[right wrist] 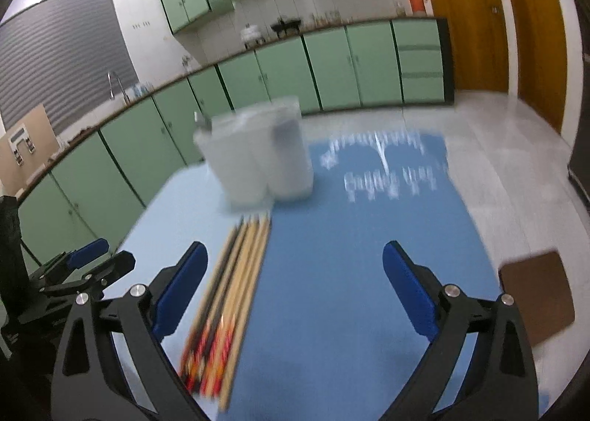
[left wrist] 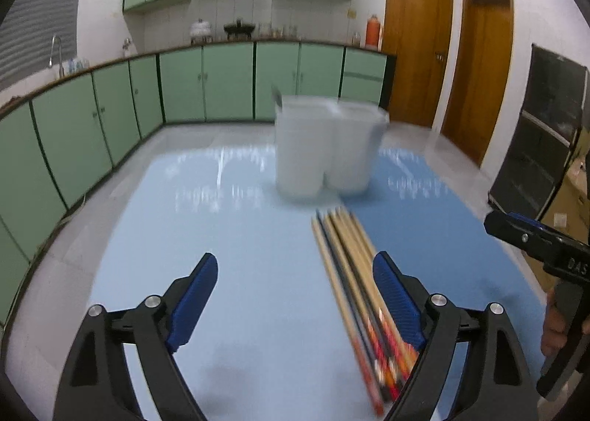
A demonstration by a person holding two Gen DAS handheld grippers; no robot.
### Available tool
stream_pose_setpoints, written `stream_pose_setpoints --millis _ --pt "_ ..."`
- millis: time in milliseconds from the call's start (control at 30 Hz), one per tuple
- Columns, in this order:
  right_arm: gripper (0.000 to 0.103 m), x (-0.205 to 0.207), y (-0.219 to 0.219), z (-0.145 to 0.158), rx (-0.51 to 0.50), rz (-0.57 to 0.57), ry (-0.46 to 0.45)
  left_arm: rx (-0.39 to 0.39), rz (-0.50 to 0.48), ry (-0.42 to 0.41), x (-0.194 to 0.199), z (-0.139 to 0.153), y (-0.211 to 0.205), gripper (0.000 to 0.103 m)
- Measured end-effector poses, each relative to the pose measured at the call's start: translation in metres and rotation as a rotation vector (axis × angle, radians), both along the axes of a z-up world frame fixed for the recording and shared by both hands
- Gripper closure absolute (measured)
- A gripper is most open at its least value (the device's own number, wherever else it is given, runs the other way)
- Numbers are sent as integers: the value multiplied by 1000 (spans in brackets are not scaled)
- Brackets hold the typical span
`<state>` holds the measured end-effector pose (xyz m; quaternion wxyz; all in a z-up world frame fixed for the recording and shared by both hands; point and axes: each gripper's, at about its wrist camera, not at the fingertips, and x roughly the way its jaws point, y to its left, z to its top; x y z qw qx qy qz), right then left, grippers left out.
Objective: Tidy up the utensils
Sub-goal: 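Grasp one chopstick with the right tool while the left tool grasps another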
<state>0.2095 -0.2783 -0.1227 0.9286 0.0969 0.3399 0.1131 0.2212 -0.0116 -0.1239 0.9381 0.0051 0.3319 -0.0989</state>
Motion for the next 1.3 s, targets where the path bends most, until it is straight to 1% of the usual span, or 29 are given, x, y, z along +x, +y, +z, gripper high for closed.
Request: stream_pose_setpoints --millis 167,233,500,567,600,767,833,900,967,1067,1133,1300 --pt "10 -31 10 -29 -10 1 79 -13 40 56 -19 -22 7 19" --pt "10 -41 17 -34 -34 10 80 -22 50 73 -27 -28 9 19" --pt "10 -70 40 -49 -107 26 71 -10 67 94 -59 -40 14 19" --pt "14 -73 44 -51 -120 40 69 0 64 97 -65 -41 14 19" --pt "19 -76 48 -52 -133 50 67 5 63 98 -66 -41 14 19" --pt "26 -75 53 -58 -162 59 79 6 64 106 -72 -41 14 19" --pt "32 -75 56 -62 -182 65 80 8 63 105 -73 -40 13 19" --pt "40 -72 58 -67 -196 69 92 7 61 105 -73 -39 12 19" --pt "43 -73 59 -69 -210 72 81 8 58 109 -72 -40 9 19" --pt "52 -74 59 -69 -227 82 72 16 51 114 -74 -41 6 19" --pt "60 -75 54 -69 -235 73 72 19 51 117 -75 -43 5 19" --pt "60 -75 45 -65 -179 83 73 16 55 121 -77 -45 7 19"
